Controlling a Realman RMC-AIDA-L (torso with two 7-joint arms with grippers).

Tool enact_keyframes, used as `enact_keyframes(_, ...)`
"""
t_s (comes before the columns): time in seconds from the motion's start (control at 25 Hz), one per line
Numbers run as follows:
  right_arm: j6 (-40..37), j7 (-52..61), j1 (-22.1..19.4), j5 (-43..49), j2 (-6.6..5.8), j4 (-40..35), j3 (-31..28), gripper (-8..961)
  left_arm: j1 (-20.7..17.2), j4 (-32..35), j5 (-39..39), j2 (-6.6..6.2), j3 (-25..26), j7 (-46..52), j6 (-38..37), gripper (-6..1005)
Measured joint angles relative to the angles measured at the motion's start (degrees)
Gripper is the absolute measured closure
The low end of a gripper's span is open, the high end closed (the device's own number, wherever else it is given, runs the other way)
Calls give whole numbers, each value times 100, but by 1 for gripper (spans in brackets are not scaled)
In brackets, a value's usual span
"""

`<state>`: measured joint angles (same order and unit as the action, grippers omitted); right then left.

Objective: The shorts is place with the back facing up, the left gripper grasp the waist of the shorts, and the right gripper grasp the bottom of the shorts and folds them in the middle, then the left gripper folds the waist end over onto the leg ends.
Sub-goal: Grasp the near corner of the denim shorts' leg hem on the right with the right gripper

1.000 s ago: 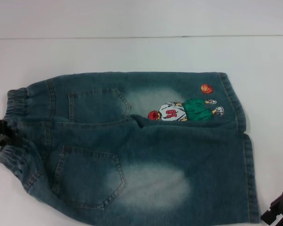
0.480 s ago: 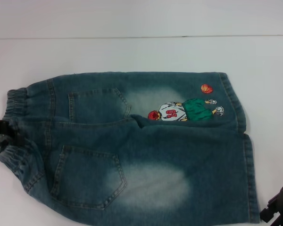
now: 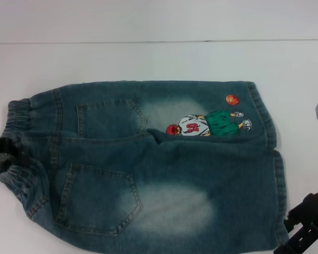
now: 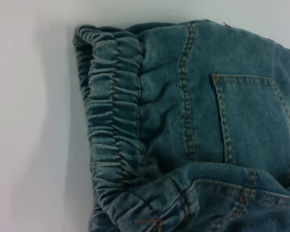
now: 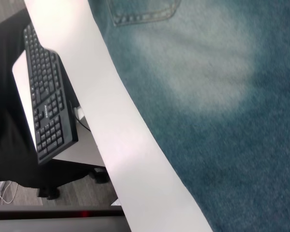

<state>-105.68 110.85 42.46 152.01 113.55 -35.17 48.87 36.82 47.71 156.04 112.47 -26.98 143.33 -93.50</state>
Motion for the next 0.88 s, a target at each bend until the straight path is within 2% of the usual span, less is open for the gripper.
enact_keyframes(0.12, -2, -10, 27, -26, 8, 17, 40, 123, 0, -23, 0, -3, 0, -9, 10, 968)
enact_keyframes(0.44, 37, -77, 35, -3, 126, 8, 148, 148, -7, -29, 1, -13, 0, -15, 55, 968)
enact_keyframes(0.68, 50, -99, 34, 1, 121, -13, 156, 166, 3, -43, 4, -22, 0, -16, 75, 968)
enact_keyframes(0.88, 94, -98, 34, 4, 101, -29, 139, 411, 5, -43, 5, -24, 0, -16, 75, 968)
